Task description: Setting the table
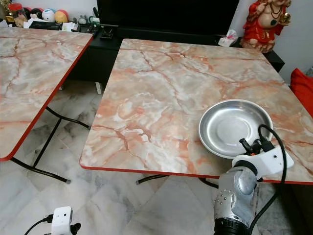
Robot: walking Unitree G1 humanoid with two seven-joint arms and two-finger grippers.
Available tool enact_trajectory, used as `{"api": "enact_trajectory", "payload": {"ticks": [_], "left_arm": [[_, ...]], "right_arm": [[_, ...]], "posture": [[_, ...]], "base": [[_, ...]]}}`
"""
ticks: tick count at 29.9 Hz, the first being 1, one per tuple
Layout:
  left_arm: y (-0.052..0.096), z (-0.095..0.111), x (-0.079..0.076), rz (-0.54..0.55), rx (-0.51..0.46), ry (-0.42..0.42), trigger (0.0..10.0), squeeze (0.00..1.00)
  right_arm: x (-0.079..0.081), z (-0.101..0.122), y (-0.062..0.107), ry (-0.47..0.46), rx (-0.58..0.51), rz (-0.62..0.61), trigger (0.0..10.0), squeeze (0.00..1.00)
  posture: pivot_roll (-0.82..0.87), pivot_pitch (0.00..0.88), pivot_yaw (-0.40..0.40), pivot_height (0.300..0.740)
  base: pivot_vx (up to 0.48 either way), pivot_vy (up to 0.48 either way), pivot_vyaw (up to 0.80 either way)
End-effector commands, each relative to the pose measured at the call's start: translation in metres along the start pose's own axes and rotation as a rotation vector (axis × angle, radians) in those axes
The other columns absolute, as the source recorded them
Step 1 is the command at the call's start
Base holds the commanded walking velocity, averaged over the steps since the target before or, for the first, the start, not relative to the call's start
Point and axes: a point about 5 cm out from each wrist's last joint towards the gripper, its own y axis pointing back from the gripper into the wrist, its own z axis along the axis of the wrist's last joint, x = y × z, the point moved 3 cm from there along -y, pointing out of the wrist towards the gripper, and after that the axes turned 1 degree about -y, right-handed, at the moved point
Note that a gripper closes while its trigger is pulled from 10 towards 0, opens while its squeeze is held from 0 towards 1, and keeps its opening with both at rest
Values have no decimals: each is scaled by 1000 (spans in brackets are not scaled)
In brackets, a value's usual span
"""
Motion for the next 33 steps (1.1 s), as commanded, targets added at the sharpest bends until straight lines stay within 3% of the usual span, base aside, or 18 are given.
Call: {"api": "enact_trajectory", "payload": {"ticks": [1,12,24,25,26,27,28,33], "left_arm": [[2,-8,1,1,23,-12,10000,0],[3,-10,4,8,27,-7,10000,0],[3,-12,6,11,32,-5,10000,0],[3,-12,5,10,32,-5,10000,0],[3,-12,5,10,32,-5,10000,0],[3,-12,5,10,32,-5,10000,0],[3,-12,5,8,32,-6,10000,0],[3,-11,4,3,32,-10,10000,0]], "right_arm": [[-1,7,-3,-26,-17,-16,10000,0],[-6,-5,-14,-72,56,-85,10000,0],[-30,-21,-9,-71,111,-202,10000,0],[-32,-21,-9,-73,113,-206,10000,71],[-33,-22,-9,-70,114,-212,10000,765],[-33,-22,-10,-69,116,-215,10000,937],[-33,-22,-10,-68,119,-213,10000,1000],[-31,-27,-9,-69,147,-208,10000,1000]], "posture": [[54,102,-89,740],[60,105,-92,740],[60,109,-92,740],[60,109,-92,740],[60,108,-91,740],[59,107,-90,740],[59,106,-91,740],[56,106,-90,740]], "base": [[0,0,0],[0,0,0],[0,0,0],[0,0,0],[0,0,0],[0,0,0],[0,0,0],[0,0,0]]}}
